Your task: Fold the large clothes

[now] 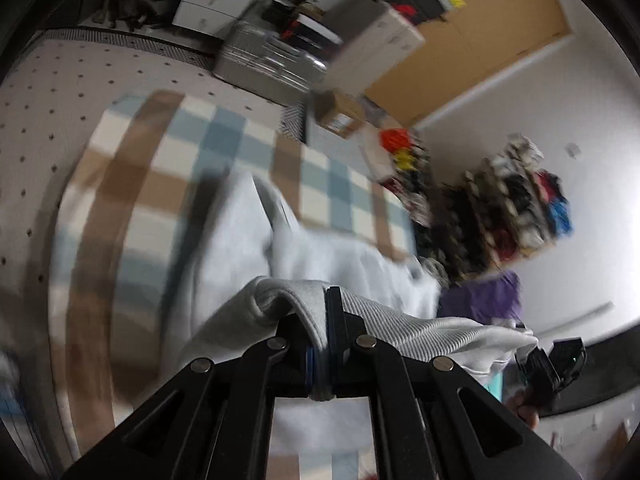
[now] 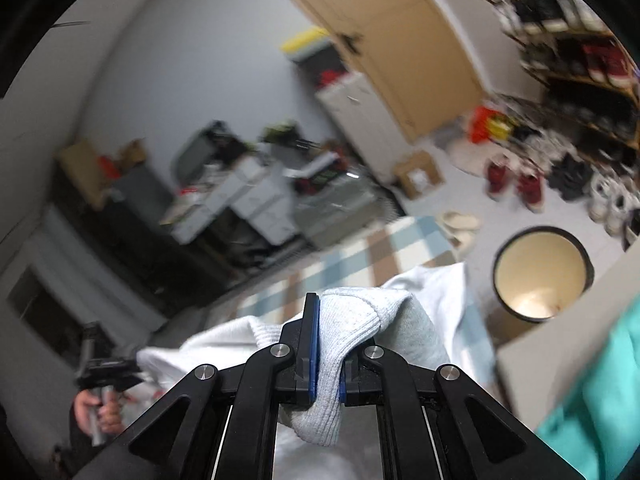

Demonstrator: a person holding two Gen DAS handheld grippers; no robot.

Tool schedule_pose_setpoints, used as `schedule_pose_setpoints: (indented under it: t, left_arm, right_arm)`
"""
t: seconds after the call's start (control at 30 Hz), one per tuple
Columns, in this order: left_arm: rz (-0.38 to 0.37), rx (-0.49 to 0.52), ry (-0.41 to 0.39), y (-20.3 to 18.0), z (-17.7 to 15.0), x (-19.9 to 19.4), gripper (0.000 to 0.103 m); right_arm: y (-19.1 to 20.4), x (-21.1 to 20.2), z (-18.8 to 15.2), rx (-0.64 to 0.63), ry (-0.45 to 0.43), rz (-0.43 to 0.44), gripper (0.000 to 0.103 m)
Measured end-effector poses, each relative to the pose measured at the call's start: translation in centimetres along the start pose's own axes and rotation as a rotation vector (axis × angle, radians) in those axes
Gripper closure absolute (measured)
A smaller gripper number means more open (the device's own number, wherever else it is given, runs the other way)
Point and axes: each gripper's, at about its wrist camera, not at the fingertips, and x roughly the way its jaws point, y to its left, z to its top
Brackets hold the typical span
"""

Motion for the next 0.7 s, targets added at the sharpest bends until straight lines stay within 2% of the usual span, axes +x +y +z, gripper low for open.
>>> schedule_pose_setpoints:
  t: [0.1, 0.2, 0.3, 0.4, 0.5, 0.57, 0.63, 0.7]
  left_arm:
    - [0.050, -0.021, 0.048, 1.1, 2.8, 4.3, 0.102]
    - [0.101, -0.055, 0.107, 3.9, 3.9, 8.0, 0.102]
    - [0.131, -0.076, 0.146, 5.7, 4.8, 11.1, 0.102]
    - [0.091, -0.145, 0.180, 8.1, 4.7, 13.3, 0.101]
    - [0.020, -0.249, 0.188, 9.8, 4.8, 13.1, 0.101]
    - [-0.007, -0.256, 0.197, 10.0, 4.4, 12.5, 0.099]
    - [0.004, -0.208, 0.181, 9.3, 3.9, 11.2, 0.091]
    - [0.019, -0.161, 0.116, 8.5, 3.7, 8.9, 0.058]
  right_arm:
    - [-2.6, 7.1, 1.9, 0.046, 0.098, -0.126, 0.097]
    - [-6.5, 12.8, 2.0, 0.136, 0.206, -0.184, 0.097]
    - [-9.6, 16.3, 1.3, 0.249, 0.264, -0.183, 0.097]
    - [-12.0, 18.2, 0.8, 0.339, 0.285, -0.162, 0.096]
    - [-13.5, 18.3, 0.7, 0.434, 0.296, -0.104, 0.093]
    - [-13.6, 17.3, 0.9, 0.467, 0.271, -0.073, 0.087]
    - [-13.1, 16.2, 1.2, 0.449, 0.237, -0.060, 0.081]
    - [-11.8, 14.7, 1.7, 0.385, 0.201, -0.048, 0.075]
